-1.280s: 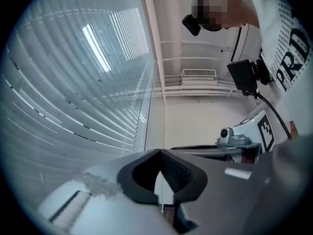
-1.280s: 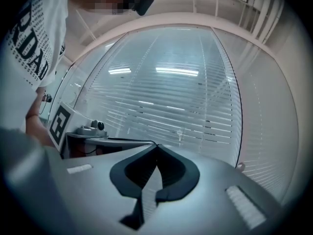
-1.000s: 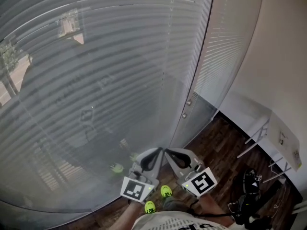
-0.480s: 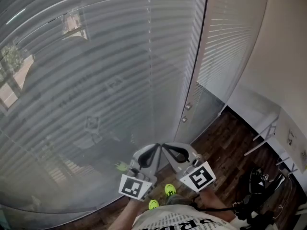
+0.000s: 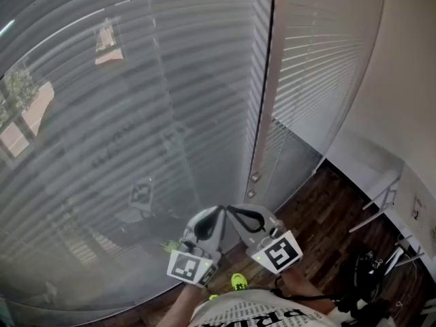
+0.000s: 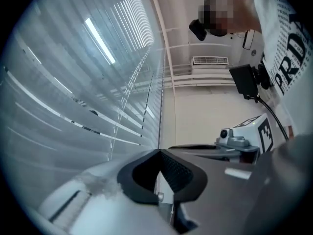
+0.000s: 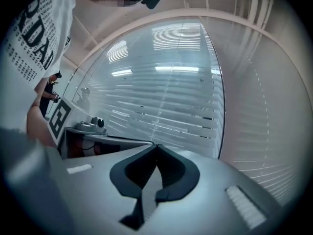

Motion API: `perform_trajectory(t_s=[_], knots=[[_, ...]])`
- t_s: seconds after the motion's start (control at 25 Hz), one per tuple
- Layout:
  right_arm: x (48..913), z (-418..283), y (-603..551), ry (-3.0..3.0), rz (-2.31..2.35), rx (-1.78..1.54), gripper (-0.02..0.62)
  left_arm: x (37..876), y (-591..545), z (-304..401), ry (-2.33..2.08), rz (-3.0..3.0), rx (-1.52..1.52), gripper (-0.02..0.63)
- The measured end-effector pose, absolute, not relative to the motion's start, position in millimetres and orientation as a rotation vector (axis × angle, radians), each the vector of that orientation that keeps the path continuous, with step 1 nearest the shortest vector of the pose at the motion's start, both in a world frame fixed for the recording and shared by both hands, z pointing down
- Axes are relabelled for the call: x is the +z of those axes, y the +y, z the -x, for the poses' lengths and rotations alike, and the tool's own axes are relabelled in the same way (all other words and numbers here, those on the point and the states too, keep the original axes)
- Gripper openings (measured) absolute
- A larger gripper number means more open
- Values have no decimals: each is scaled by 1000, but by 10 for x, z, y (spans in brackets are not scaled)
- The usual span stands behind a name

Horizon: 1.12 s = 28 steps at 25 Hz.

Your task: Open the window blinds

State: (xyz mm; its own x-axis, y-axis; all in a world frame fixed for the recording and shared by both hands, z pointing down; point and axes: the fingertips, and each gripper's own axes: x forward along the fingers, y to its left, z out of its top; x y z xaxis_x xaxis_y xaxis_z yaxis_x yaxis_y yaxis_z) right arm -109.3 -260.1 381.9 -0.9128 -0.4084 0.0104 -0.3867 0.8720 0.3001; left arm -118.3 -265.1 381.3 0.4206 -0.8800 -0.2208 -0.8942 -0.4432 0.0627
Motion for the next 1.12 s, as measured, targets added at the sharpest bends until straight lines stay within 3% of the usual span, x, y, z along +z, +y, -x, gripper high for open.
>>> perform_trajectory(t_s=[0.36,0.8,1.12], knots=[[3881,771,-3124,-2960,-605,-469,8,3882,-3152,847,1634,2568,276,-11],[4013,525,-3540,-2756,-746,-720,9,4011,-3353,632,1710,2545,257,-9],[4129,505,-3661,-2600,-745,-882,126,4123,-3404,591,1702,2587,210,-9]])
